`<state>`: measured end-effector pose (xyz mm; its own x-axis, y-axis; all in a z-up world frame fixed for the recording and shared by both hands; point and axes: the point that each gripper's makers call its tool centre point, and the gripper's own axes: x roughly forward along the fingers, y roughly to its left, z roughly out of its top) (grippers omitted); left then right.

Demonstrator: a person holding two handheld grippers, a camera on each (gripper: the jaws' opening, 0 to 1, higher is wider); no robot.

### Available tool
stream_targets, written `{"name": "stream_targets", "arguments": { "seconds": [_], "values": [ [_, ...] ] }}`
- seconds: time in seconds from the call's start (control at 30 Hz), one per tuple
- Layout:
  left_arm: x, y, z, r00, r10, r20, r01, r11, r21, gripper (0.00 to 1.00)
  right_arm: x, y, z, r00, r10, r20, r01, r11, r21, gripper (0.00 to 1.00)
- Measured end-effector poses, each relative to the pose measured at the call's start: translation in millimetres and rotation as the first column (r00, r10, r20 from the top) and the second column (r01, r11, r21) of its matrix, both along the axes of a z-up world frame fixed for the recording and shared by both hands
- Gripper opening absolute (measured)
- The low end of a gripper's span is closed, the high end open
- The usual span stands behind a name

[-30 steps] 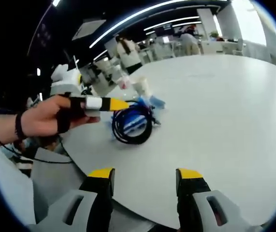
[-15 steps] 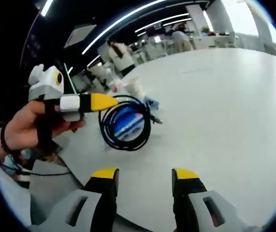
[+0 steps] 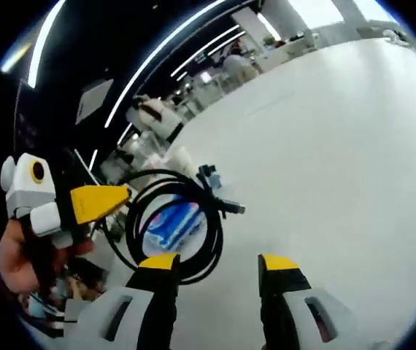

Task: Arrange the tabletop items into an orderly group along one side of the table until the central work area is clear of visible clutter.

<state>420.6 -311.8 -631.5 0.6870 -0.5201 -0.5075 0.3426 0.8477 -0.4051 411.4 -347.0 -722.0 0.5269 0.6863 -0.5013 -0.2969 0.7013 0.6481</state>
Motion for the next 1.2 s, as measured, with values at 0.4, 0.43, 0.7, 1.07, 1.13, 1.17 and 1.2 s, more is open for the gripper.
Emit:
{"name": "stream_targets", "arguments": {
  "seconds": [0.4,0.43,0.7,1.07,1.13,1.17,1.2],
  "values": [
    [-8.0,-14,6.7,0.999,-0.052,0.015,0.051,0.999,0.008,0.0,9,3,-4.7,0.994,-0.091,-0.066,0.097,0.99,0.102,0.33],
    [-8.1,-15,6.9,0.999,-0.053,0.015,0.053,0.999,0.008,0.0,9,3,-4.6,0.994,-0.091,-0.065,0.097,0.99,0.102,0.31],
    [-7.9,-16,6.1,0.998,-0.056,0.015,0.056,0.998,0.008,0.0,11,-2,2.3,0.995,-0.096,-0.033,0.098,0.991,0.092,0.1],
    [0.2,2,-7.4,1.0,-0.012,-0.01,0.012,1.0,0.026,0.0,18,-10,4.6,0.999,-0.052,-0.005,0.052,0.999,0.006,0.07],
    [1.1,7,-12.7,1.0,0.001,-0.023,0.0,0.999,0.035,0.0,20,-13,4.1,1.0,-0.03,0.006,0.03,0.999,-0.022,0.07],
    [0.7,9,-15.4,0.999,0.009,-0.034,-0.007,0.999,0.035,0.0,21,-13,4.4,1.0,-0.025,0.01,0.025,0.999,-0.031,0.06],
    [1.1,11,-18.9,0.999,0.02,-0.046,-0.018,0.999,0.034,0.0,22,-14,5.7,1.0,-0.02,0.014,0.021,0.999,-0.038,0.06]
  ]
}}
